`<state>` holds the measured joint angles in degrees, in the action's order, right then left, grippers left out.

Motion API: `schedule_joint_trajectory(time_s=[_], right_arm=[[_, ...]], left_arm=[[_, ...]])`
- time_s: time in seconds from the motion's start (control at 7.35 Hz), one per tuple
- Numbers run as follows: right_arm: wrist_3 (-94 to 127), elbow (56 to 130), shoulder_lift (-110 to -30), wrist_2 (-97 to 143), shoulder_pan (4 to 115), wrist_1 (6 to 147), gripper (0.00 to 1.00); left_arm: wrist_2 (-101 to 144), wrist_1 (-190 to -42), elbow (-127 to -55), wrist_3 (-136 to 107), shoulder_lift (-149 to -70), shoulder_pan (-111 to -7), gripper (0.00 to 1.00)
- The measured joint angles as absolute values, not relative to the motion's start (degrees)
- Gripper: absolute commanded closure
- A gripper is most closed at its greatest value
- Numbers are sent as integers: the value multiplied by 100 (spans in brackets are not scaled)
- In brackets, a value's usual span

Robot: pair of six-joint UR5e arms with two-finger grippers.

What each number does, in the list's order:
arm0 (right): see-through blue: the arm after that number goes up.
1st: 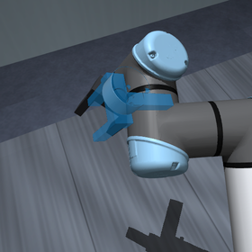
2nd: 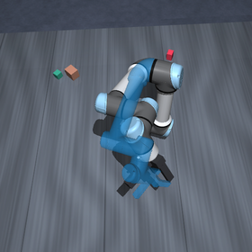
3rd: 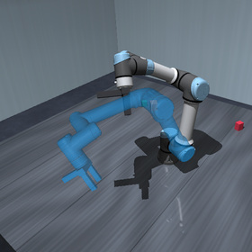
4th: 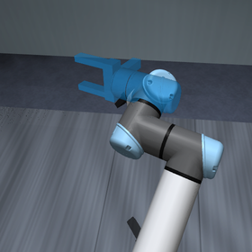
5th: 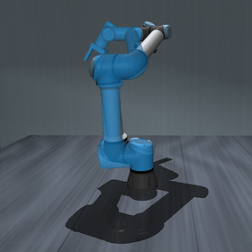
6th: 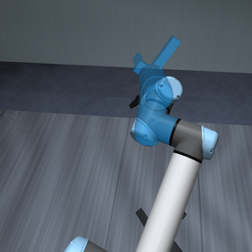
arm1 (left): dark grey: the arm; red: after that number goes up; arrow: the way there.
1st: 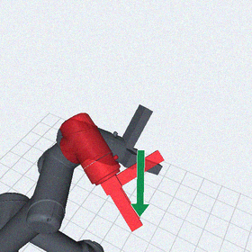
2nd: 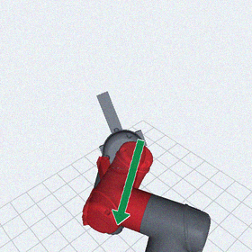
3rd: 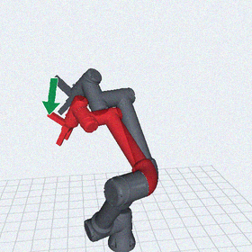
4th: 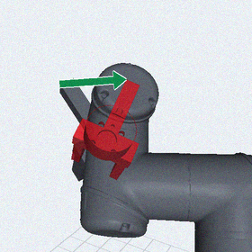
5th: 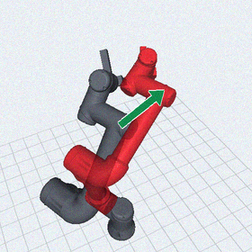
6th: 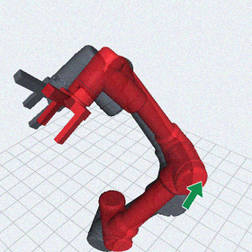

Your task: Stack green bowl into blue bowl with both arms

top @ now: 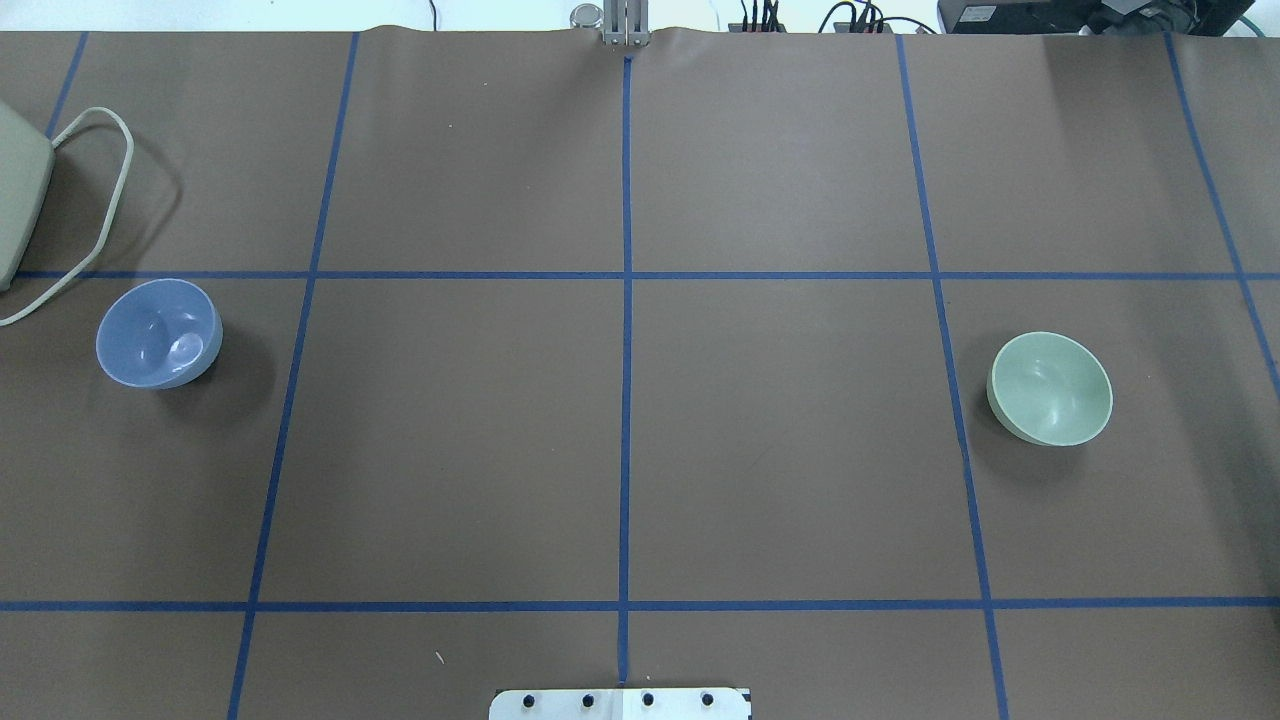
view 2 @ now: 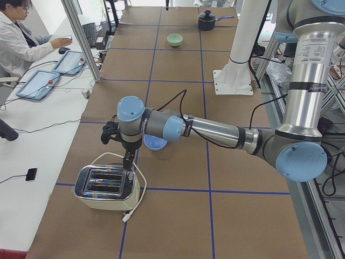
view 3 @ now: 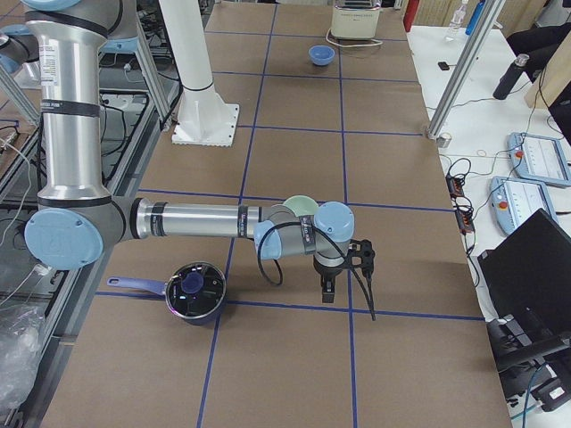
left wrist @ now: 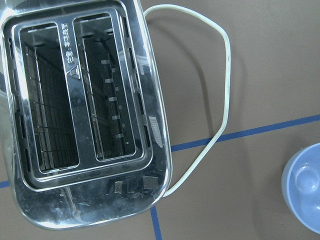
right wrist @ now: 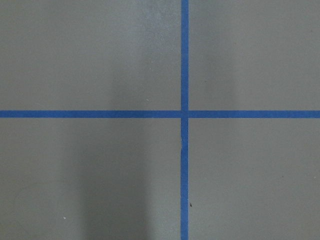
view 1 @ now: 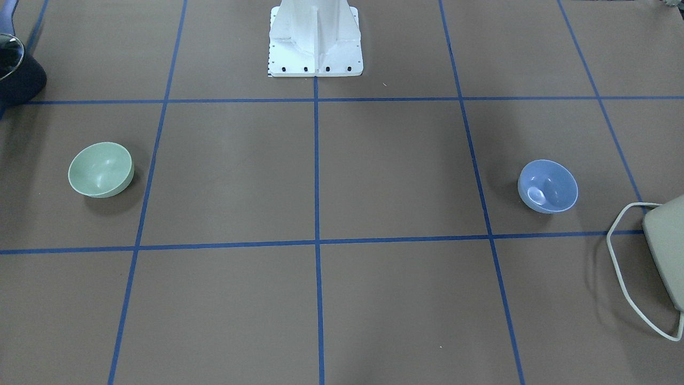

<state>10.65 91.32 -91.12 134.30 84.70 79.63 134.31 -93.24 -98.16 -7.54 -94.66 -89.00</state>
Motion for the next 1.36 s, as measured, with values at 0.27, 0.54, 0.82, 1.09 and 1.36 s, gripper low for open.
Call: schedule_joint_trajectory(time_s=[0.27, 0.54, 0.82, 1.09, 1.36], right_arm=[[1076, 9102, -9022, 13430, 8460, 7963, 0], [1065, 9025, -8990, 13430, 8455, 7959, 0], [1068, 8974, -9001, 13431, 8452, 7968, 0], [1084, 8853, -8997, 13437, 8445, 7966, 0], [1089, 8786, -9011, 13444, 8420, 7969, 0]], left_arm=[[13630, -9343, -9984, -1035, -9459, -8878, 0], [13956, -9398, -10023, -1213, -9491, -8583, 0], [13988, -9755, -9986, -1591, -9489, -8256, 0], [13905, -9986, -9952, -2204, -9498, -7647, 0], [13564, -10477, -9702, -2729, -9488, -7149, 0]])
